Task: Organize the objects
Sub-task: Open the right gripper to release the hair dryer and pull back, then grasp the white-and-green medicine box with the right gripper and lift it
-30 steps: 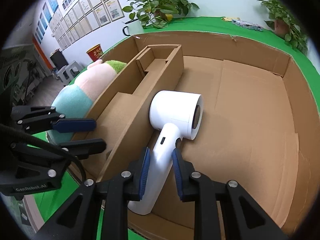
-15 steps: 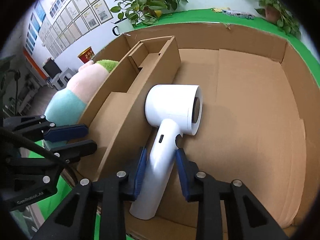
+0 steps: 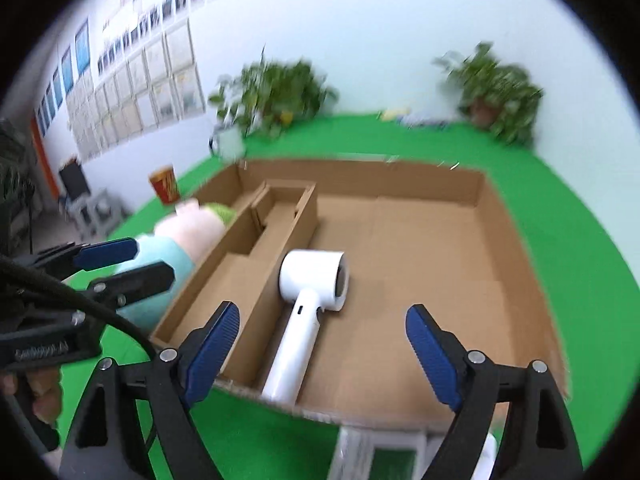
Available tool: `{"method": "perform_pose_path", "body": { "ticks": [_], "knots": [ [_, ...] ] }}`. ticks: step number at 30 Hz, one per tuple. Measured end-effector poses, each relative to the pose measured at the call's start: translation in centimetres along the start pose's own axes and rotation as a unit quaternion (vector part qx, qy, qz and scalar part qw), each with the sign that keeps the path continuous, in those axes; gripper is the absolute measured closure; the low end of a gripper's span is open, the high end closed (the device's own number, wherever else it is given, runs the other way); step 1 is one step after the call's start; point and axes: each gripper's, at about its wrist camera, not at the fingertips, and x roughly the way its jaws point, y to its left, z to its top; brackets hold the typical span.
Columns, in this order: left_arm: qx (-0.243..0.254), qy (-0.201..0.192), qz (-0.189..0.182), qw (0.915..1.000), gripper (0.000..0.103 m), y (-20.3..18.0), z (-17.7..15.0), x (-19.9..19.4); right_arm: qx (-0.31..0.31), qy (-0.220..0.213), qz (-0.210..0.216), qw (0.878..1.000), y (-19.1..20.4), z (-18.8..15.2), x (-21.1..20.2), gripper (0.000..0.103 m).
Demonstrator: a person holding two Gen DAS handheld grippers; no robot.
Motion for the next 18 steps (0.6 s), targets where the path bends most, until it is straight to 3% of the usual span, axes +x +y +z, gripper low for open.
{"method": "perform_pose_path", "body": {
  "ticks": [3,10,18],
  "knots": [
    [0.007,-0.047,0.017,0.9987,0.003,-1.6,-0.7,-2.8,0.008,-0.024,-0.02,0.999,-0.3,-1.6,-2.6,0.016],
    [-0.009,-0.08,0.029,0.9963,0.002,-4.6,-1.7,-6.8,0.034,-0.021,-0.035,0.999,-0.9,-5.1,-5.5,0.016],
    [-0.004,-0.038,-0.007,0.9992,0.002,-6.1,-3.8,-7.0,0.025,0.005,-0.031,0.999,0.7,-8.1,-7.4,0.016]
  ]
}}
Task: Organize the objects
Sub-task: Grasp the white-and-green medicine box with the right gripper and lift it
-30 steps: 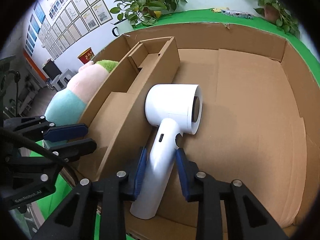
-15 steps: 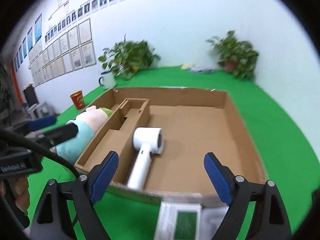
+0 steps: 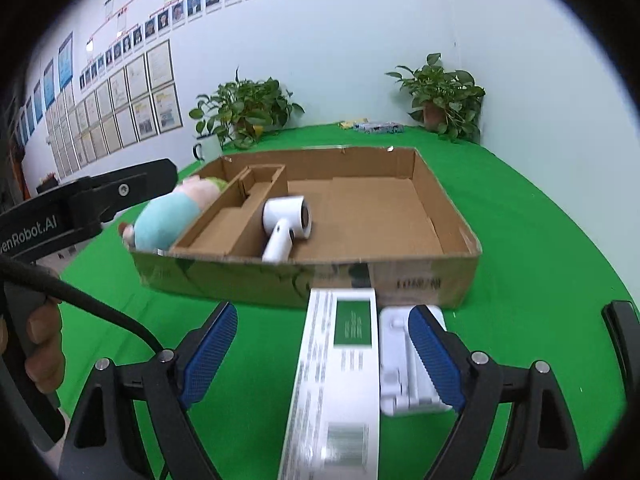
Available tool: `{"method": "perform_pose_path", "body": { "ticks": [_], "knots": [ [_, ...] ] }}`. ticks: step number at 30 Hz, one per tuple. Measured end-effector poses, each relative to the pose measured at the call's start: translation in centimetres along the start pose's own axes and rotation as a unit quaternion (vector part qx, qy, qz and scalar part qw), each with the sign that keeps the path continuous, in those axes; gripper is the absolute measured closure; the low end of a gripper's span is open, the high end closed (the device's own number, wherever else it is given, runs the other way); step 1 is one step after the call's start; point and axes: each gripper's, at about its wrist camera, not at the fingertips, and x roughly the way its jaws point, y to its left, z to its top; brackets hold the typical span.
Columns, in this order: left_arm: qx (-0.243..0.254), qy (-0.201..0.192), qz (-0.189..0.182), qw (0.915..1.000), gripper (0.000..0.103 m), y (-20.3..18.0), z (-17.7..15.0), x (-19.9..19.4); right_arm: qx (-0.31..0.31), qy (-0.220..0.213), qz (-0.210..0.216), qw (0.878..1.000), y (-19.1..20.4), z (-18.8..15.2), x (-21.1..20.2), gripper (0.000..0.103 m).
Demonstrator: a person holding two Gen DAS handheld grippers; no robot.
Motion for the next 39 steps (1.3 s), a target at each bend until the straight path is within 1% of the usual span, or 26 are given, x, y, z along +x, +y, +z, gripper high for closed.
{"method": "perform_pose_path", "body": {
  "ticks": [3,6,9,11,12,14,15,16,17,18,19,21,22,23,24,25,28,30,31,33,34,35,36,37,39],
  "knots": [
    [-0.014,0.023,-0.026,0.9993,0.002,0.3,-1.2,0.5,0.008,0.028,0.009,1.0,0.1,-1.1,0.1,0.016],
    [-0.029,0.06,-0.065,0.9957,0.002,0.5,-2.7,1.8,-0.011,0.049,0.015,0.999,0.7,-2.9,0.1,0.016],
    [-0.051,0.106,-0.098,0.9882,0.003,0.5,-4.3,3.9,-0.007,0.064,0.0,0.998,0.6,-4.0,0.8,0.016],
    [-0.068,0.132,-0.116,0.982,0.003,0.5,-5.3,5.2,-0.007,0.078,0.005,0.997,0.5,-4.4,1.6,0.016],
    [-0.075,0.141,-0.121,0.9797,0.004,0.5,-5.8,6.0,-0.018,0.082,0.006,0.996,0.8,-4.6,2.0,0.017],
    [-0.089,0.157,-0.132,0.9746,0.006,0.7,-6.7,7.0,-0.032,0.077,-0.006,0.996,1.1,-4.8,2.0,0.02],
    [-0.099,0.166,-0.142,0.9708,0.01,0.9,-7.0,7.6,-0.031,0.075,-0.009,0.997,1.1,-4.8,1.9,0.028],
    [-0.112,0.176,-0.156,0.9656,0.011,1.1,-7.5,8.1,-0.023,0.075,-0.008,0.997,0.9,-4.7,1.7,0.04],
    [-0.119,0.179,-0.163,0.963,0.011,1.3,-7.7,8.3,-0.015,0.077,-0.004,0.997,0.7,-4.6,1.6,0.047],
    [-0.125,0.18,-0.17,0.9607,0.012,1.4,-8.1,8.5,-0.004,0.083,0.007,0.997,0.4,-4.4,1.4,0.064],
    [-0.128,0.182,-0.176,0.9589,0.012,1.4,-8.3,8.6,0.002,0.09,0.015,0.996,0.2,-4.3,1.2,0.076],
    [-0.131,0.191,-0.195,0.953,0.012,1.5,-9.2,8.7,-0.003,0.098,0.021,0.995,0.4,-4.5,1.0,0.076],
    [-0.132,0.197,-0.201,0.9504,0.012,1.3,-9.5,8.9,-0.005,0.098,0.022,0.995,0.5,-4.7,0.9,0.069],
    [-0.132,0.199,-0.203,0.9495,0.012,1.3,-9.5,9.0,-0.002,0.098,0.02,0.995,0.5,-4.8,1.0,0.059],
    [-0.131,0.201,-0.205,0.9489,0.012,1.1,-9.6,9.1,0.005,0.096,0.021,0.995,0.4,-4.9,1.0,0.03],
    [-0.132,0.203,-0.207,0.9479,0.012,1.0,-9.7,9.4,0.01,0.091,0.024,0.995,0.3,-4.9,1.0,0.018],
    [-0.13,0.21,-0.222,0.943,0.012,0.6,-9.7,10.4,-0.002,0.097,0.023,0.995,0.8,-4.8,1.7,0.018],
    [-0.125,0.212,-0.224,0.943,0.012,0.3,-9.7,11.0,-0.009,0.104,0.032,0.994,1.3,-4.7,2.4,0.018],
    [-0.123,0.217,-0.228,0.9412,0.018,0.3,-9.7,11.5,-0.013,0.107,0.035,0.994,1.6,-4.7,2.7,0.018],
    [-0.126,0.229,-0.238,0.9352,0.022,0.2,-9.5,12.5,-0.017,0.114,0.039,0.993,2.2,-4.7,3.6,0.018],
    [-0.127,0.235,-0.243,0.9326,0.023,0.1,-9.7,12.8,-0.019,0.122,0.04,0.992,2.3,-4.9,4.1,0.021],
    [-0.126,0.238,-0.242,0.9322,0.024,0.1,-9.7,12.9,-0.02,0.134,0.044,0.99,2.3,-5.1,4.5,0.023],
    [-0.123,0.236,-0.242,0.9329,0.025,0.1,-9.8,12.7,-0.019,0.137,0.048,0.989,2.3,-5.2,4.5,0.029],
    [-0.122,0.237,-0.249,0.9312,0.025,0.0,-10.0,12.5,-0.021,0.135,0.052,0.989,2.3,-5.4,4.2,0.03],
    [-0.128,0.24,-0.248,0.9299,0.025,0.1,-10.4,12.1,-0.021,0.139,0.062,0.988,2.4,-5.8,3.2,0.03]
  ]
}}
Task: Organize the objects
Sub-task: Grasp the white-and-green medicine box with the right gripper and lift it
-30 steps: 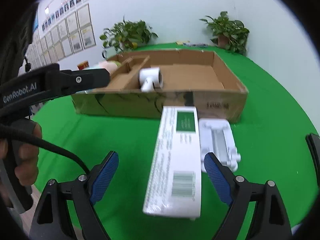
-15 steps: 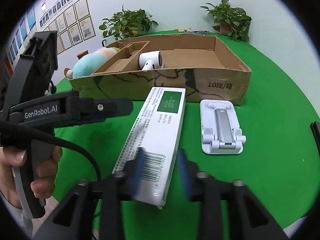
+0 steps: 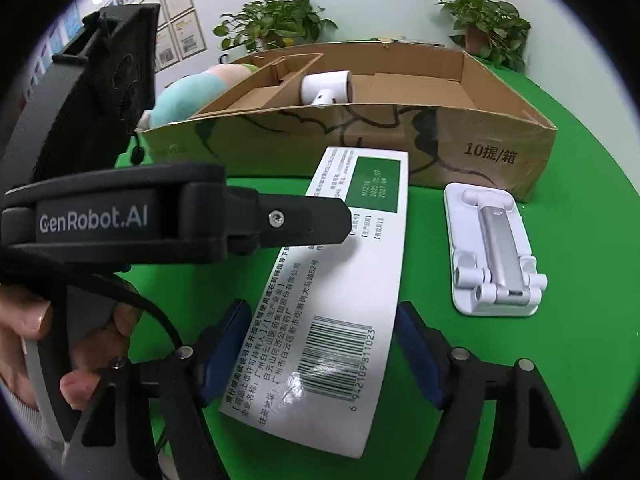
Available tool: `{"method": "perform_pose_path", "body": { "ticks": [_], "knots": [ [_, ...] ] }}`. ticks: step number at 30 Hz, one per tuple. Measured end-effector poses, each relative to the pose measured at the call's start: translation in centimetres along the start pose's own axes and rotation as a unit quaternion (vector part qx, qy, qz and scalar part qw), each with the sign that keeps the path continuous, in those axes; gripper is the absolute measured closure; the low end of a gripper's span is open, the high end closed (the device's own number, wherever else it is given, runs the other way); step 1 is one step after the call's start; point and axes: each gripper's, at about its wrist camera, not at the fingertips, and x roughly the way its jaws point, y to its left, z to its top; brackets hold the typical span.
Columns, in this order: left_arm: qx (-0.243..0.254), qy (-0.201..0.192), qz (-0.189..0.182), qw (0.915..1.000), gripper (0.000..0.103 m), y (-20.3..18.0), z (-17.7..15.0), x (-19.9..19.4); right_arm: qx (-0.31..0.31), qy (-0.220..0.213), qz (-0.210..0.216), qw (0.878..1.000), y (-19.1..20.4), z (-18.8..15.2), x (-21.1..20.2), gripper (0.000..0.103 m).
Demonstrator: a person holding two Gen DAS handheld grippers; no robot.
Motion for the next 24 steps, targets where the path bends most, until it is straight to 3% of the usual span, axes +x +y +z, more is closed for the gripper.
{"method": "perform_pose_path", "body": {
  "ticks": [5,6,12,14,15,17,20,24],
  "knots": [
    [-0.015,-0.01,-0.022,0.9996,0.025,-0.6,-1.6,-0.1,0.008,0.012,0.023,1.0,0.4,-0.9,-1.1,0.029],
    [-0.018,-0.012,-0.023,0.9995,0.025,-0.6,-1.6,-0.1,0.002,0.015,0.026,1.0,0.7,-0.9,-0.9,0.025],
    [-0.035,-0.012,-0.028,0.9989,0.028,-0.3,-1.2,0.3,-0.016,0.002,0.01,1.0,1.6,0.0,-0.4,0.024],
    [-0.034,-0.011,-0.024,0.9991,0.031,-0.1,-1.3,0.2,-0.02,-0.002,0.002,1.0,1.7,0.0,-0.3,0.025],
    [-0.034,-0.011,-0.024,0.9991,0.031,0.1,-1.4,0.0,-0.021,0.0,0.002,1.0,1.7,0.0,-0.2,0.033],
    [-0.033,-0.012,-0.024,0.9991,0.031,0.2,-1.6,-0.1,-0.018,-0.002,0.009,1.0,1.5,-0.2,-0.3,0.035],
    [-0.031,-0.014,-0.021,0.9992,0.031,-0.1,-1.8,-0.1,0.026,-0.002,0.05,0.998,0.5,-0.3,-0.5,0.035],
    [-0.036,-0.018,-0.006,0.9992,0.048,0.0,-1.9,-0.4,0.053,-0.001,0.086,0.995,-0.2,-0.3,-0.6,0.035]
  ]
}}
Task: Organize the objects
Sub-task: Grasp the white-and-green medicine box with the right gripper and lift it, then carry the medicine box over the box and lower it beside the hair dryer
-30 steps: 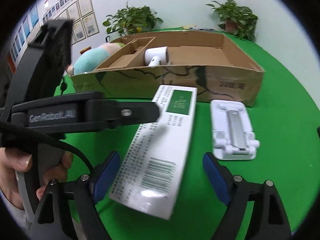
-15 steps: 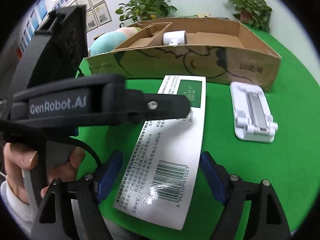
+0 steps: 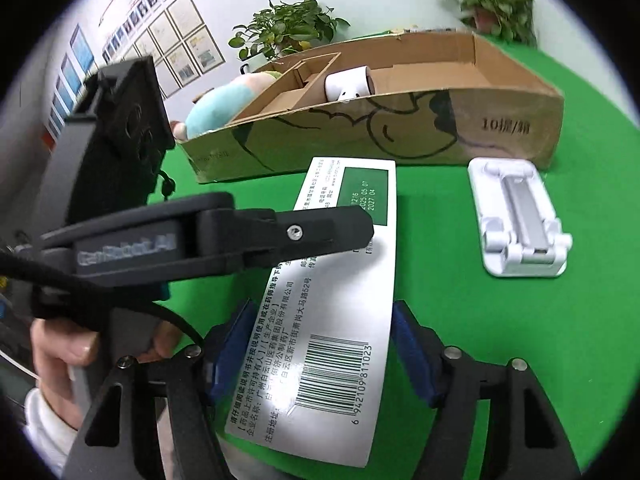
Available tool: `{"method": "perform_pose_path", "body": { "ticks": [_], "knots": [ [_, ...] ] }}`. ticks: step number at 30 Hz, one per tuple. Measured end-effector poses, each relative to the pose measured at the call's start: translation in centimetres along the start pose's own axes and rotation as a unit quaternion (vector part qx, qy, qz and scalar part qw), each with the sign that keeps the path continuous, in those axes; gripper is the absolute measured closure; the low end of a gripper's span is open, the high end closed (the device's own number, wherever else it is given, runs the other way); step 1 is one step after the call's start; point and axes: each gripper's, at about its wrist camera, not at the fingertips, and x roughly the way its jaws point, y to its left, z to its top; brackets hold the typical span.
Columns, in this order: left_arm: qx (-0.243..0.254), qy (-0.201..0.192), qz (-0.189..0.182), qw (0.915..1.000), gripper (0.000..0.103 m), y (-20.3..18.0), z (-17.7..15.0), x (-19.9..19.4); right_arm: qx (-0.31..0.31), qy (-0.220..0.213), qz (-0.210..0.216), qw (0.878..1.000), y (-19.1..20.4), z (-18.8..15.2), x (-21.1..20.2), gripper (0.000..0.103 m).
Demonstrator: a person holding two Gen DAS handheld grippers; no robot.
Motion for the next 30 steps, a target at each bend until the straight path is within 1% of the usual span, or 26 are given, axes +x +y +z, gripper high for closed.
{"method": "perform_pose_path", "body": {
  "ticks": [5,9,14,20,25,30],
  "knots": [
    [0.002,-0.001,-0.001,1.0,0.05,-0.1,-0.1,0.0,-0.006,-0.003,-0.01,1.0,0.4,-0.2,0.0,0.035],
    [0.009,-0.012,-0.002,0.9999,0.053,-0.7,0.0,-0.8,-0.015,-0.011,-0.021,1.0,0.8,-0.2,-0.3,0.036],
    [0.023,-0.023,0.009,0.9994,0.055,-1.6,0.4,-2.1,-0.021,-0.029,-0.034,0.999,1.5,0.0,-0.4,0.038],
    [0.049,-0.039,0.016,0.9979,0.058,-2.9,1.5,-3.5,-0.028,-0.053,-0.041,0.997,2.1,0.5,-0.7,0.04],
    [0.069,-0.058,0.016,0.9958,0.059,-4.2,2.7,-4.6,-0.036,-0.077,-0.048,0.995,2.3,1.6,-1.2,0.041],
    [0.09,-0.076,0.017,0.9929,0.059,-6.0,4.5,-5.7,-0.043,-0.107,-0.051,0.992,2.6,3.0,-2.1,0.042]
  ]
}}
